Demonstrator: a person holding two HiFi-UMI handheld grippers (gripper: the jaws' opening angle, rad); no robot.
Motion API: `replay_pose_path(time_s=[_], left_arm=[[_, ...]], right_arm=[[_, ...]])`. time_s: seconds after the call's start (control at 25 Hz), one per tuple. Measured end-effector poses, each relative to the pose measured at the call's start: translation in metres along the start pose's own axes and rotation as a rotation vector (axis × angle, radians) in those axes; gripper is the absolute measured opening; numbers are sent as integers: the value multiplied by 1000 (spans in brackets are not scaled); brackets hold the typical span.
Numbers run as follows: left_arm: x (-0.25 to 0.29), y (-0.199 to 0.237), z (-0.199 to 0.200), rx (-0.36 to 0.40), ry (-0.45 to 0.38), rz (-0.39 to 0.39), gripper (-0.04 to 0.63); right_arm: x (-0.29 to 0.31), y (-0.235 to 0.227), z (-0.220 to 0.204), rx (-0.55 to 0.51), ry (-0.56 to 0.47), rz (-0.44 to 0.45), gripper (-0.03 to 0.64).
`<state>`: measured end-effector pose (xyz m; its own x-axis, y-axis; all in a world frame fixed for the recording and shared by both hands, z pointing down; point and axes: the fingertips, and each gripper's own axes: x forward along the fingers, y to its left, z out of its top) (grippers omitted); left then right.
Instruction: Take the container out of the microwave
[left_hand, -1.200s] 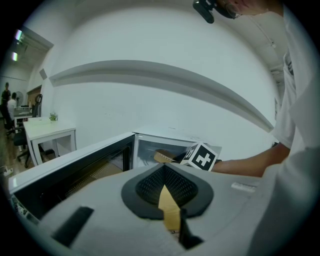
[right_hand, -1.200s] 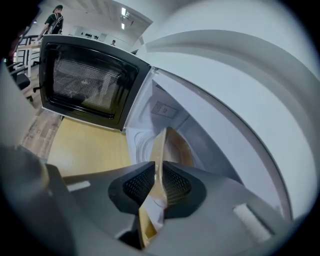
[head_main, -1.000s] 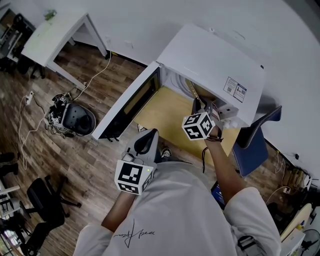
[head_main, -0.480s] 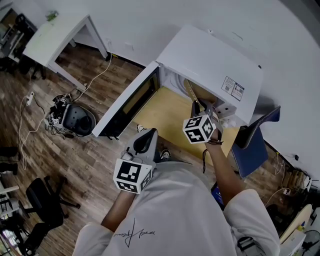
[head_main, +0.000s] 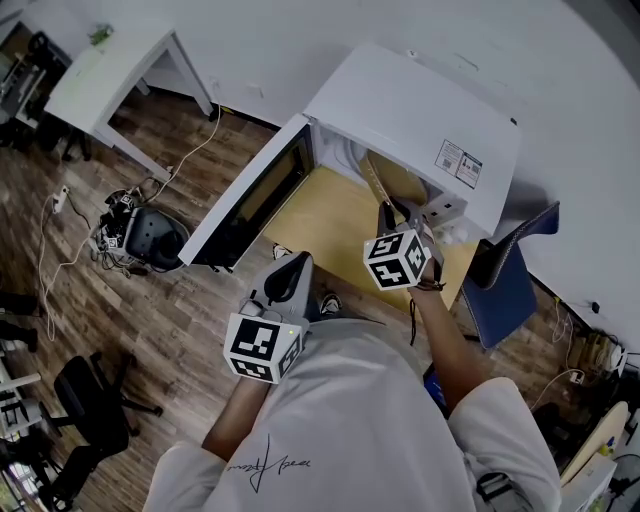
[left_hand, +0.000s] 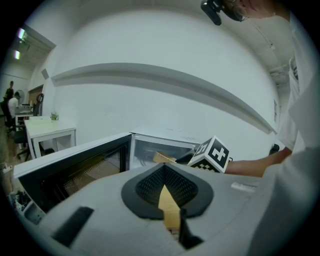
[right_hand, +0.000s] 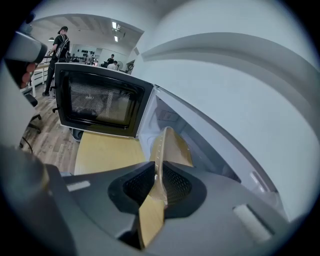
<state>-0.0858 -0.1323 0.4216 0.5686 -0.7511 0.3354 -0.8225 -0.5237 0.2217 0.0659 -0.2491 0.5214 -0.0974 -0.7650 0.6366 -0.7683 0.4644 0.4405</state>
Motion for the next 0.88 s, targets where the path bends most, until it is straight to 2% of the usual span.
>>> replay_pose_path(time_s=[0.88], left_arm=[[-5, -9, -9, -16, 3, 26, -2]], right_arm=[[-33, 16, -2, 19, -92, 102, 63]])
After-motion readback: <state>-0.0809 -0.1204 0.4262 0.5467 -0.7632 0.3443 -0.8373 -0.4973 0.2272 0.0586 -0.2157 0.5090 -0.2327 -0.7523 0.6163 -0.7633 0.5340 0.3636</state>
